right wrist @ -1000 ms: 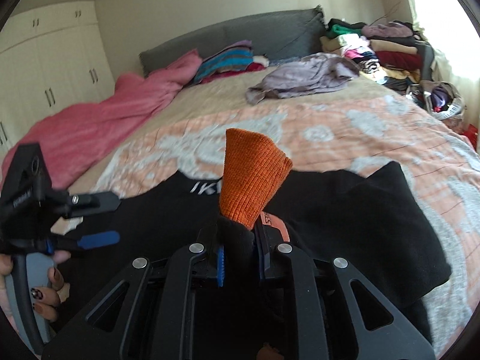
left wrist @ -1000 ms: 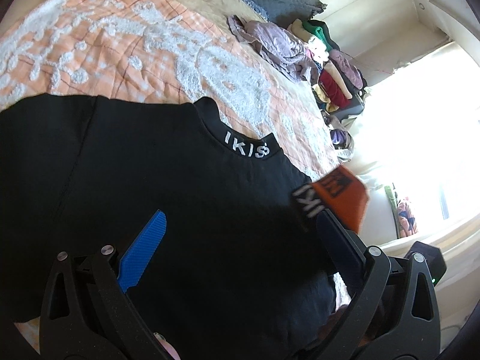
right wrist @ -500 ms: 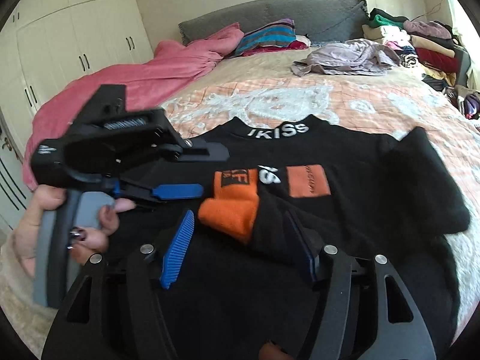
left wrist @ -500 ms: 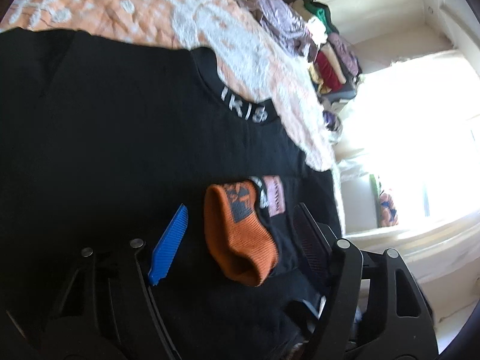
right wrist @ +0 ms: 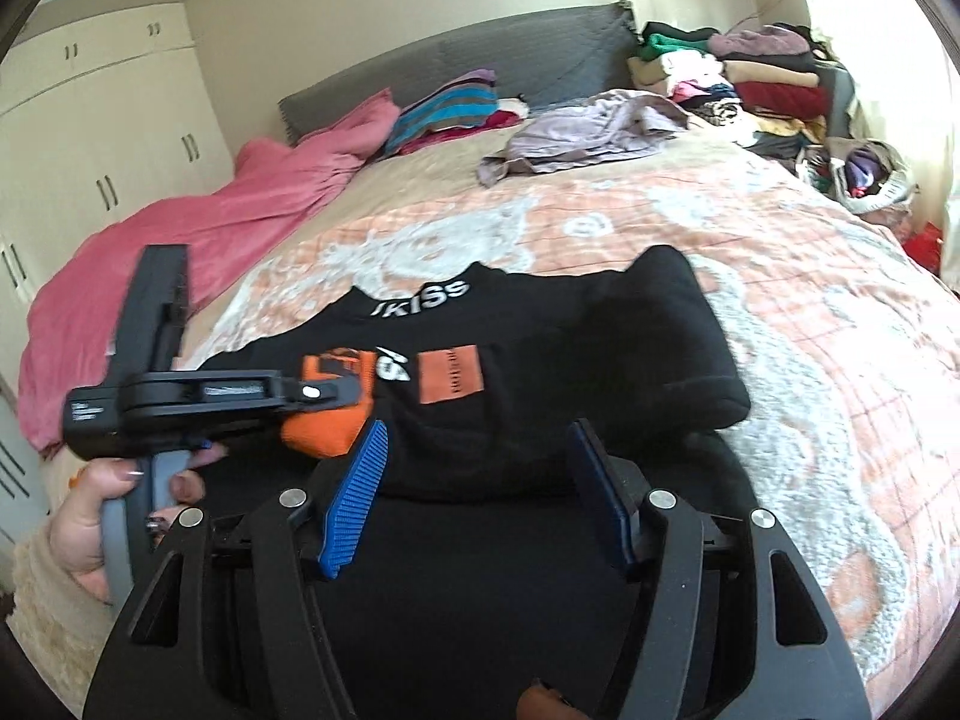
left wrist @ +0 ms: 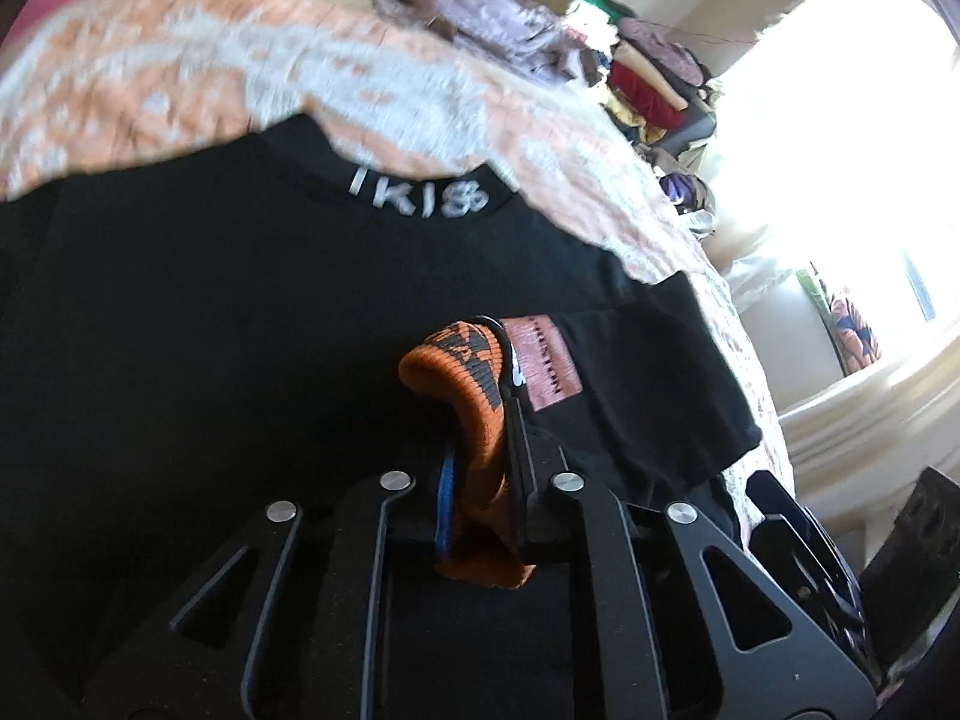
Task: Fold small clothes
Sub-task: 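Lay the orange cuff on the shirt body and open the left tool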
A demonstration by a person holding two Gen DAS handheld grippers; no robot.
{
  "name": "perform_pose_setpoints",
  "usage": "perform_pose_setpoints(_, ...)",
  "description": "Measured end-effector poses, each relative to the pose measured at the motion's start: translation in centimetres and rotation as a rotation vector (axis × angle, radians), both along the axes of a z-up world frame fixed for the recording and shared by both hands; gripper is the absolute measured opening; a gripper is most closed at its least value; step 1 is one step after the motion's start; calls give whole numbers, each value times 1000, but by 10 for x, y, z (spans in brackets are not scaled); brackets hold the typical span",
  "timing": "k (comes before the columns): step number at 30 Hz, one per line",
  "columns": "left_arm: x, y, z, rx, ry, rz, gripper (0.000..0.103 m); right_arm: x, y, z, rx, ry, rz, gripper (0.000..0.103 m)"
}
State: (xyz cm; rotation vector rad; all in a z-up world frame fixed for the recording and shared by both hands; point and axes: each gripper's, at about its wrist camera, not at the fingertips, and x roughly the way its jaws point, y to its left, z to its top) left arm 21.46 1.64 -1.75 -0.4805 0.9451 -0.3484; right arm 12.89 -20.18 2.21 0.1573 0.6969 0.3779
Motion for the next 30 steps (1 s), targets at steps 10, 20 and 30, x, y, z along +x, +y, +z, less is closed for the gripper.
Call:
perform_pose_setpoints(10, -25, 42, 50, -71, -126, 83, 5, 1, -10, -1, -15, -9, -37, 61)
perform_pose_setpoints(20, -38, 75, 35, -58, -75, 171, 5, 19, -11, -4, -33, 21, -89, 61)
perform_pose_setpoints(30, -44, 91, 37, -19, -71, 233, 8, 41, -8, -6, -68, 52, -122, 61)
